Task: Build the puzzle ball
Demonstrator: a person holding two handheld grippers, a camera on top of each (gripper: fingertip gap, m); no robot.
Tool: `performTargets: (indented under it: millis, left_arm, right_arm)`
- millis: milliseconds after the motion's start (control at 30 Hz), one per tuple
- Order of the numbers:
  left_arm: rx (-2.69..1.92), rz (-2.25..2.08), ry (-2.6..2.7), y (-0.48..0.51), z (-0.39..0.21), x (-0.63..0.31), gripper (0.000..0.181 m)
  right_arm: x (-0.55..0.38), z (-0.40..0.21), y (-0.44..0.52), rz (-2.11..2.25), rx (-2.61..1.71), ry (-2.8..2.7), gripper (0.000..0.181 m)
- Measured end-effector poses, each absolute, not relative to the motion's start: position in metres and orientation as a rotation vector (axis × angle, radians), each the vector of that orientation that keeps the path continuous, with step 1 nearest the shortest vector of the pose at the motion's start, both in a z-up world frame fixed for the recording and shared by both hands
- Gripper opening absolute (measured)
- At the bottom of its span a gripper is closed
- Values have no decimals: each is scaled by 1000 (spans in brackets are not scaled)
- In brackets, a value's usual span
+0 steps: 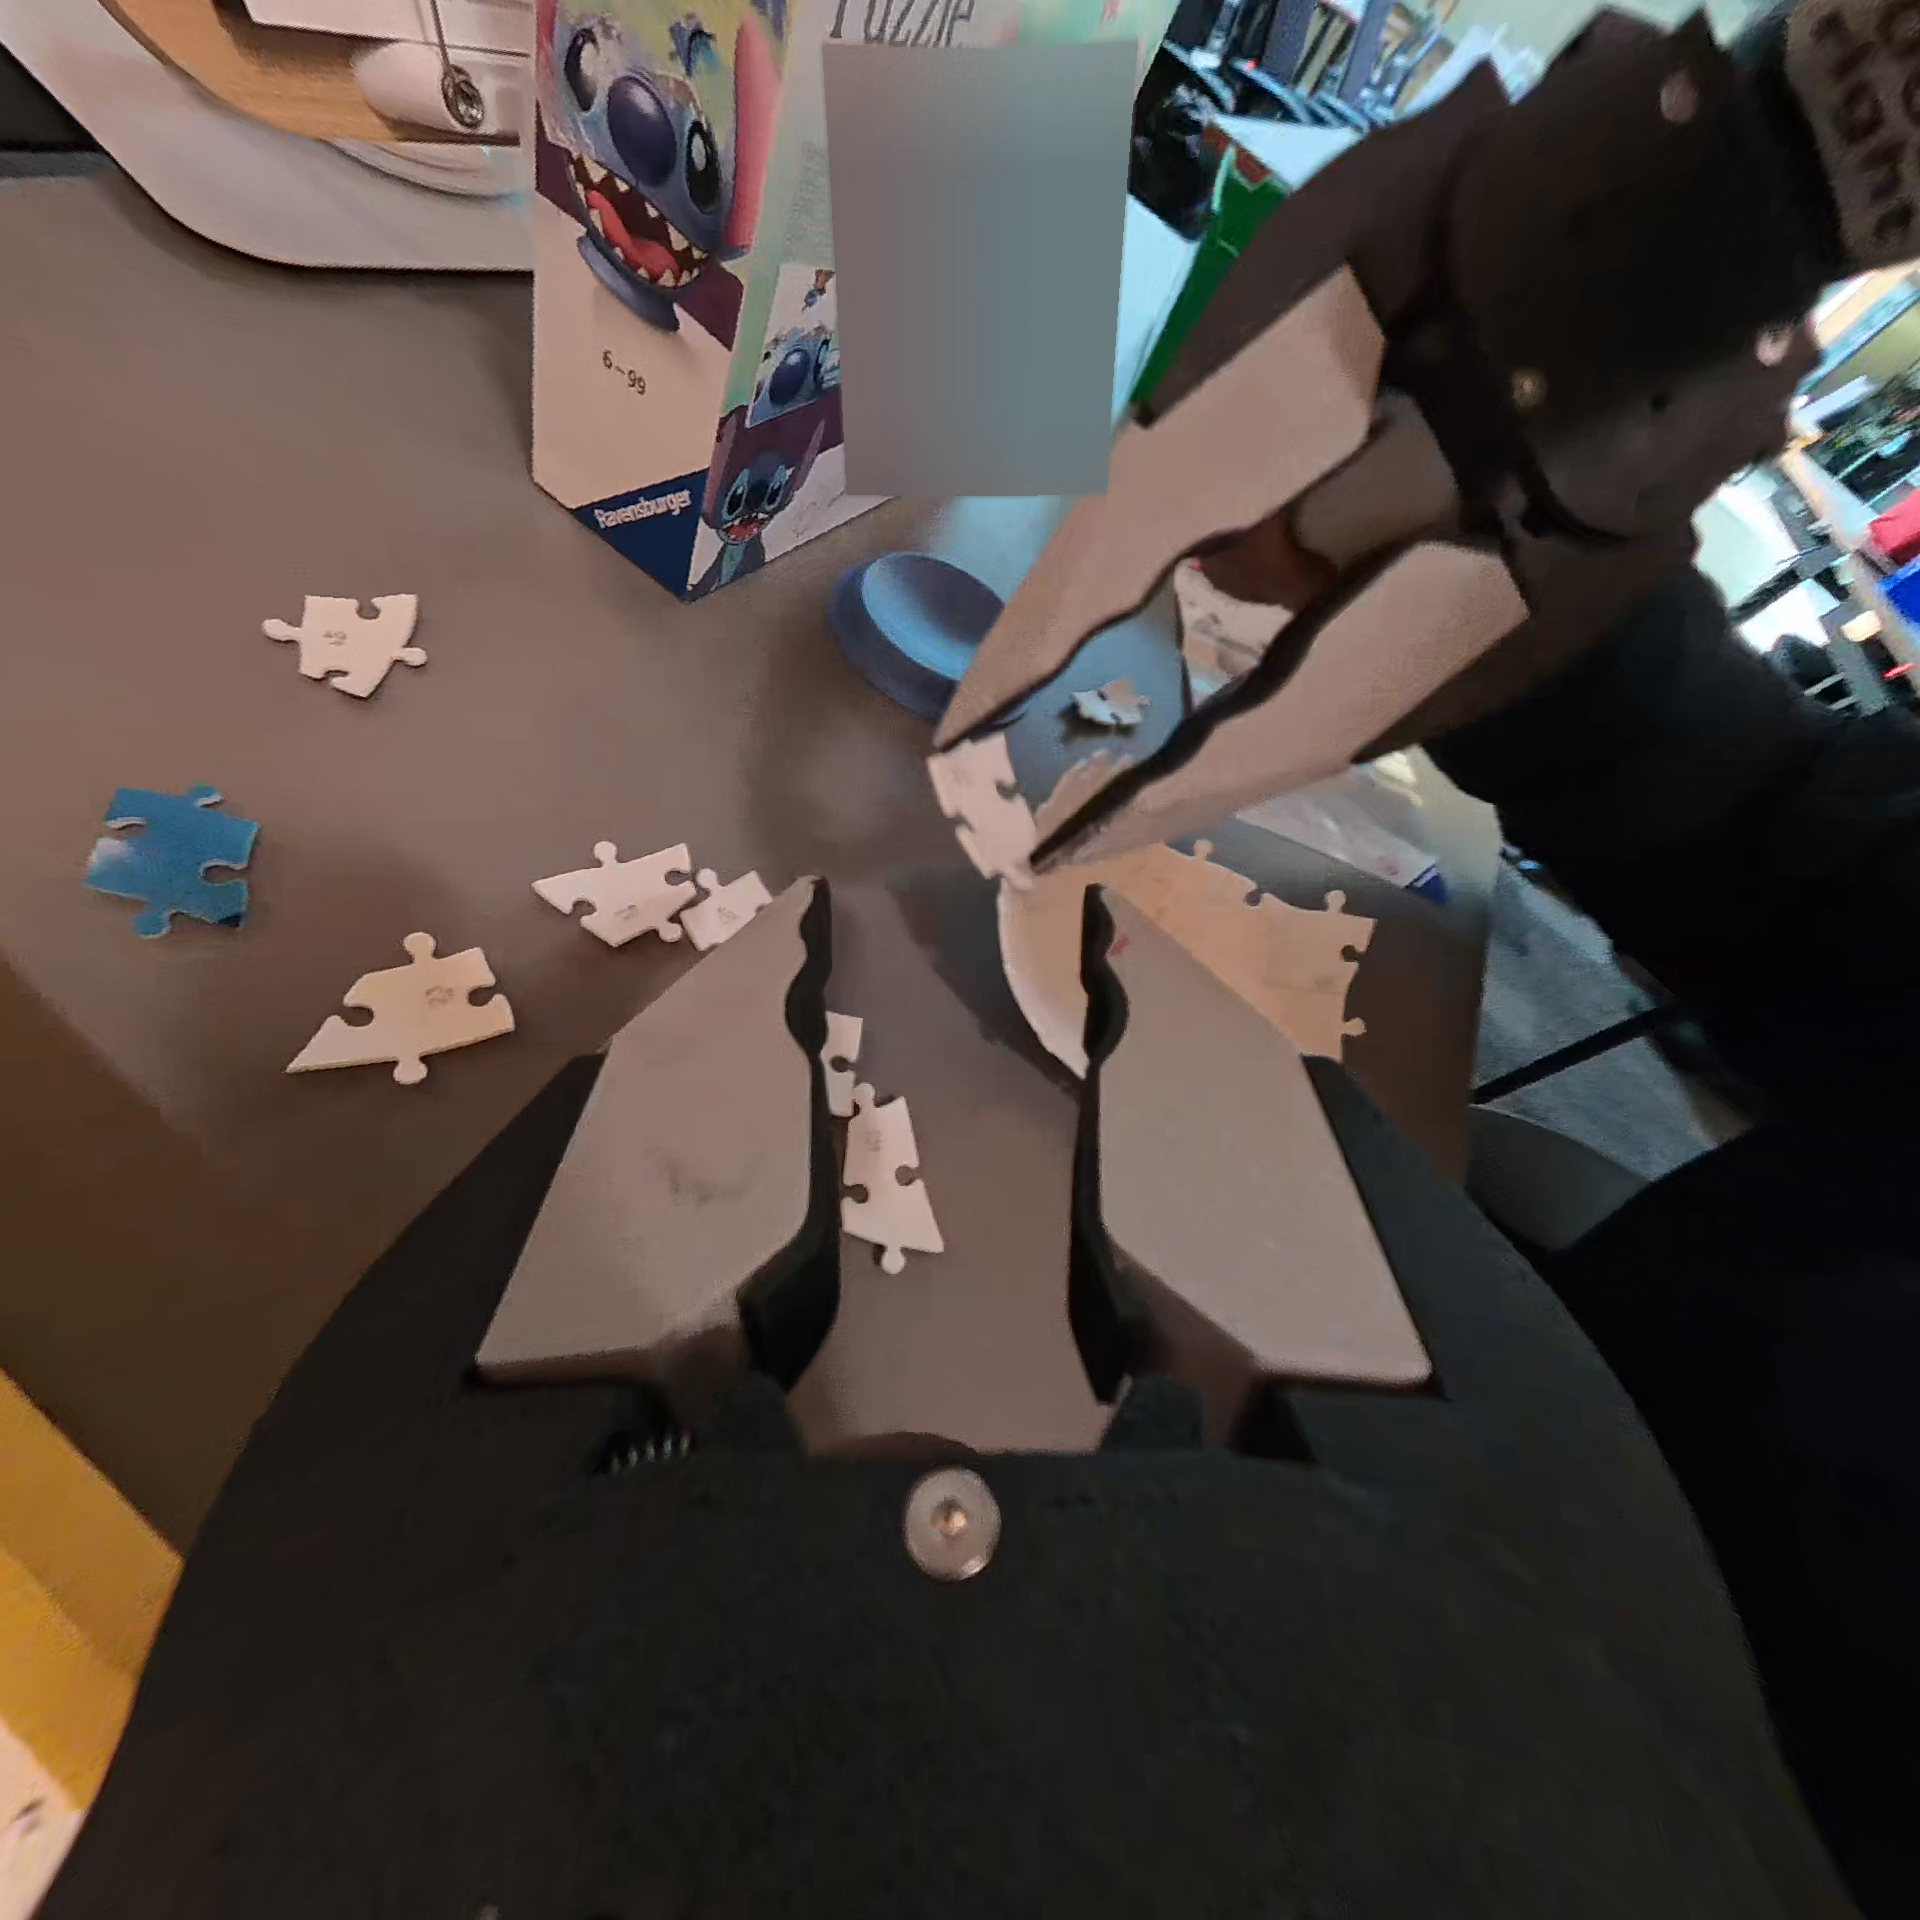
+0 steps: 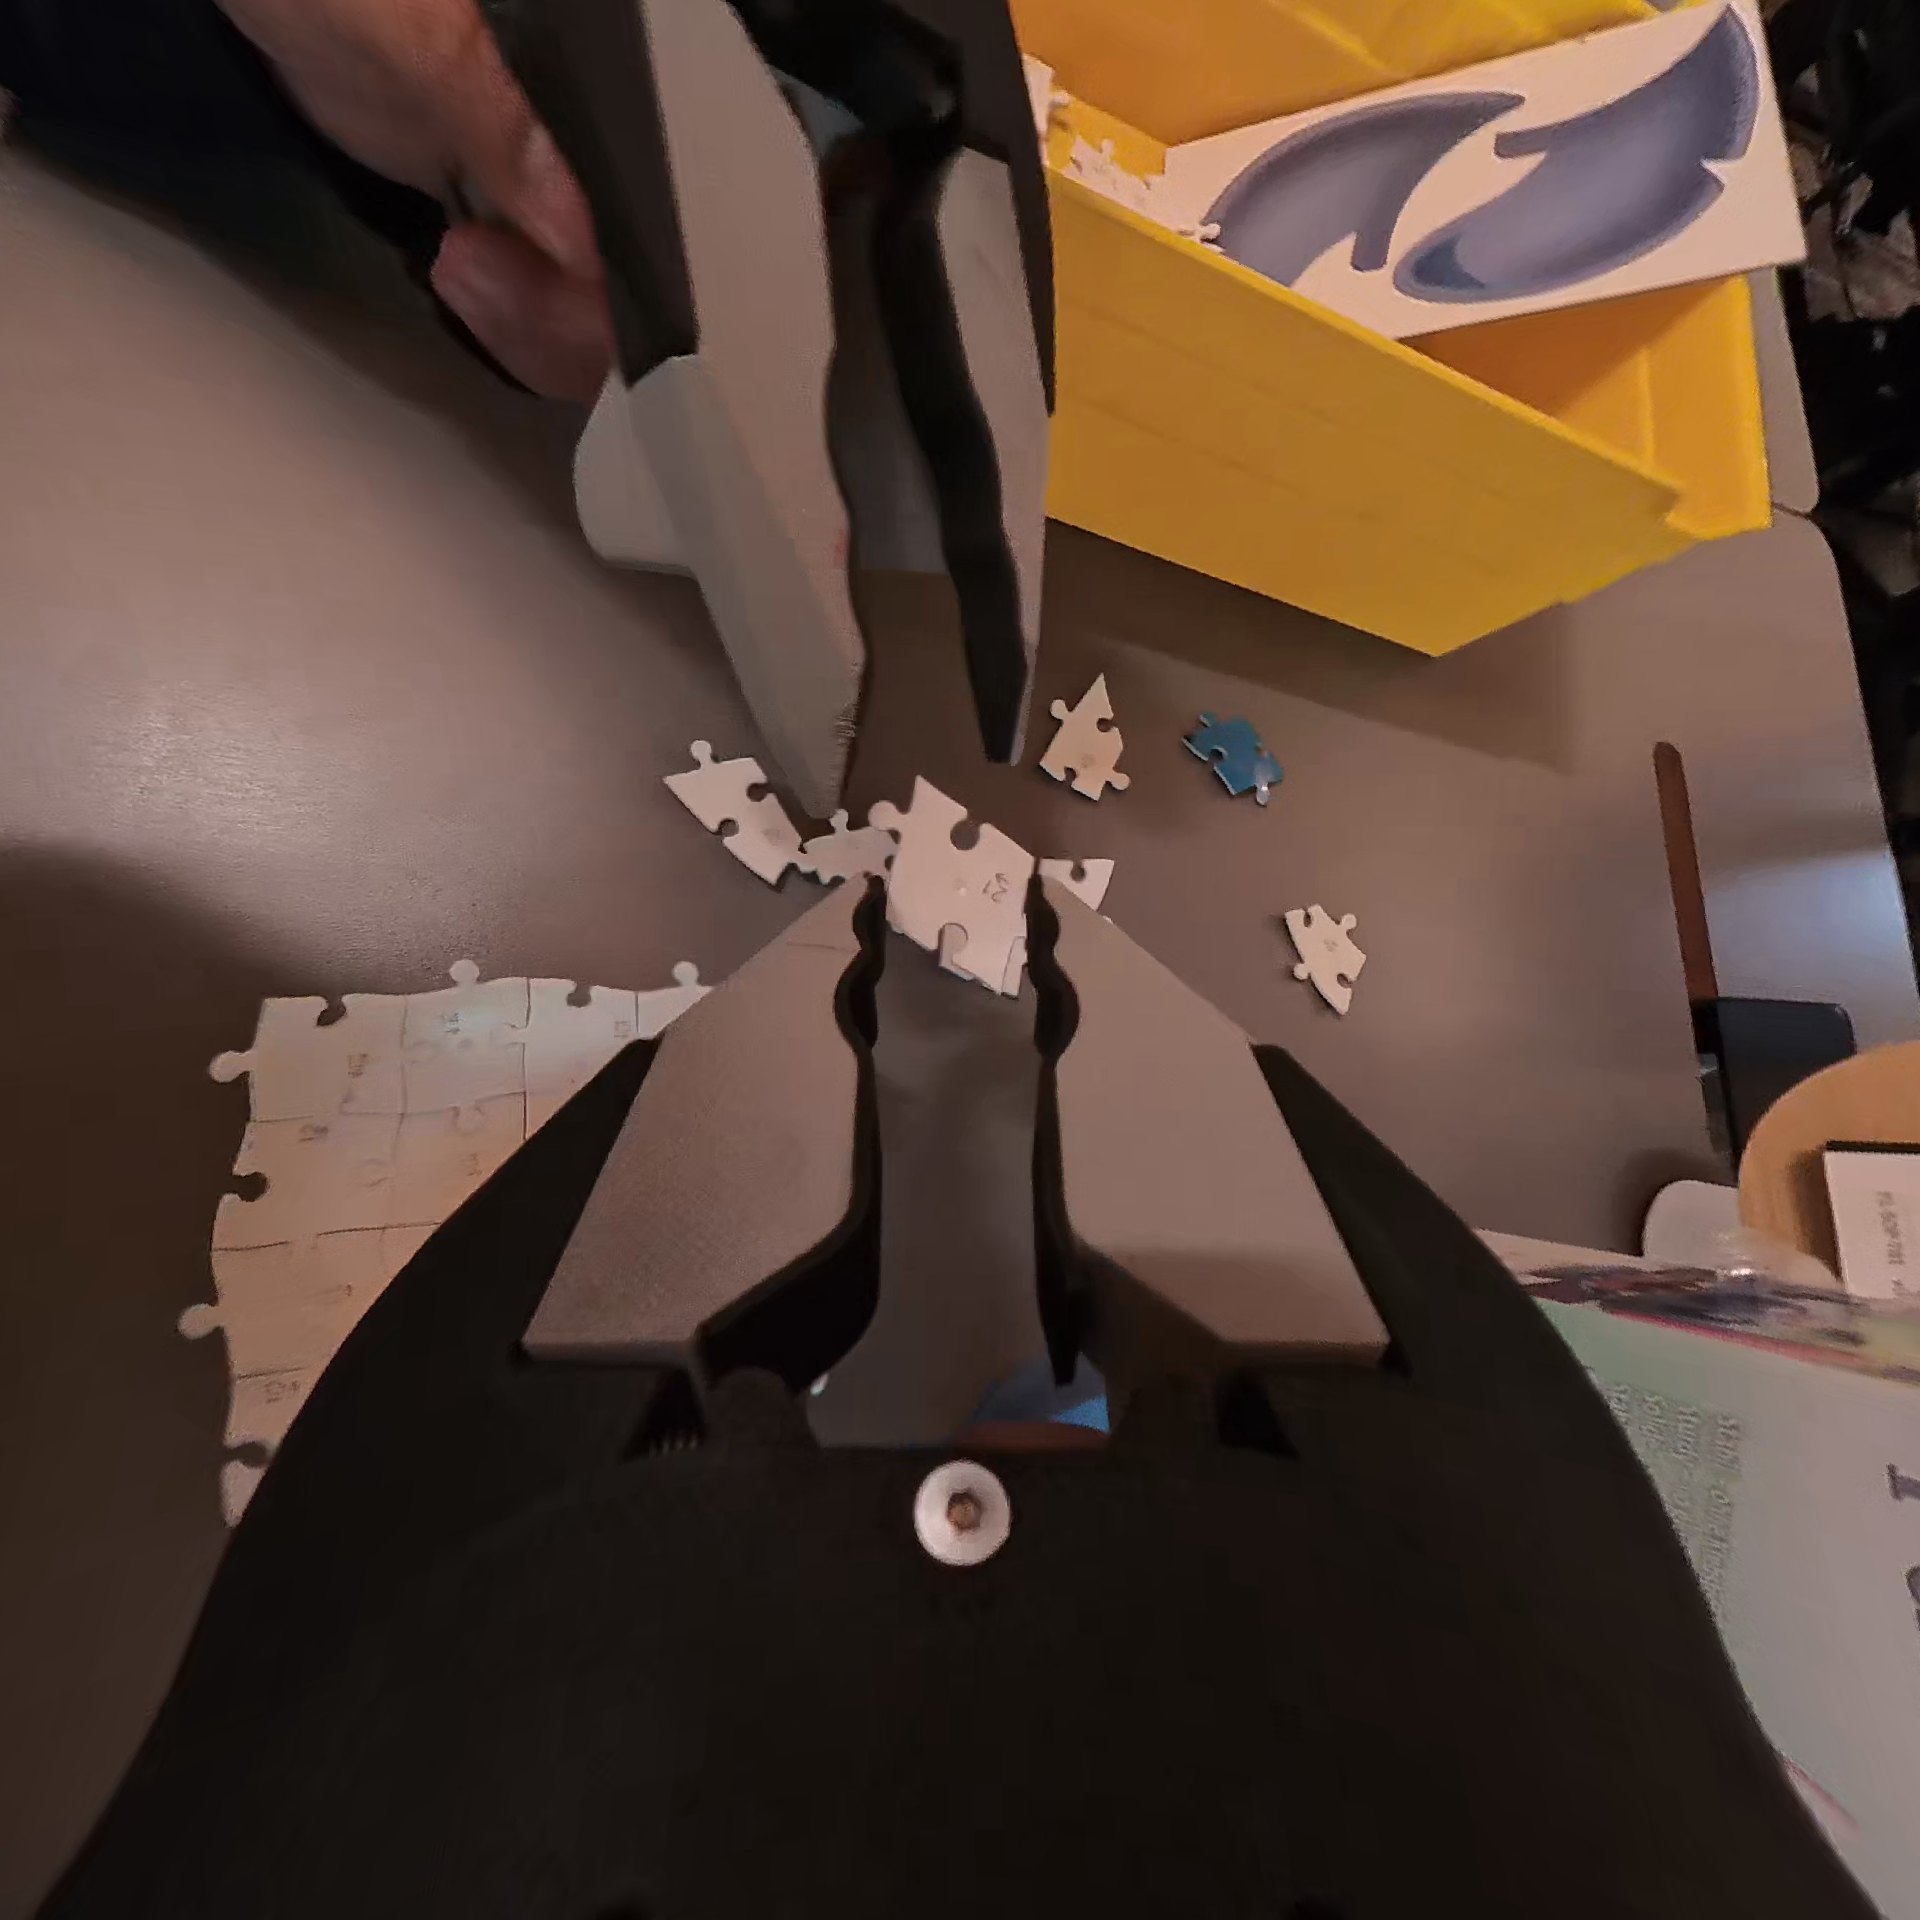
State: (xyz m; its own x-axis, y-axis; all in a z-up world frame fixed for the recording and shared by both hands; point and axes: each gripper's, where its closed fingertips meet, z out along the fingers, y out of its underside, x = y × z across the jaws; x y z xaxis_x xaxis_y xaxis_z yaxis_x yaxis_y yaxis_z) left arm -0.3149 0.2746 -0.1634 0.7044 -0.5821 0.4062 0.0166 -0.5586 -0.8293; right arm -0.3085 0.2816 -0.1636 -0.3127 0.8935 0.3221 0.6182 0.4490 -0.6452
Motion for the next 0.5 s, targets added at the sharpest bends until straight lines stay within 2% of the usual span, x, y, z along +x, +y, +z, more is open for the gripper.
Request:
performTargets:
  millis: [167,267,433,500]
  left_arm:
    - [-2023,-954,421,271,-162,-312,38]
    - [-2020,-1034,452,264,-161,-306,9]
    - [-2035,-1046,462,261,-162,-306,8]
    - [-1997,-1036,472,261,-157,-304,0]
  right_arm:
    - [-314,-162,266,492,-1174,-2077,23]
    - [-317,-161,262,456,-1119,-2089,23]
    - [-317,-162,260,447,-1100,-2082,24]
    - [-314,-158,263,465,-1117,-2050,21]
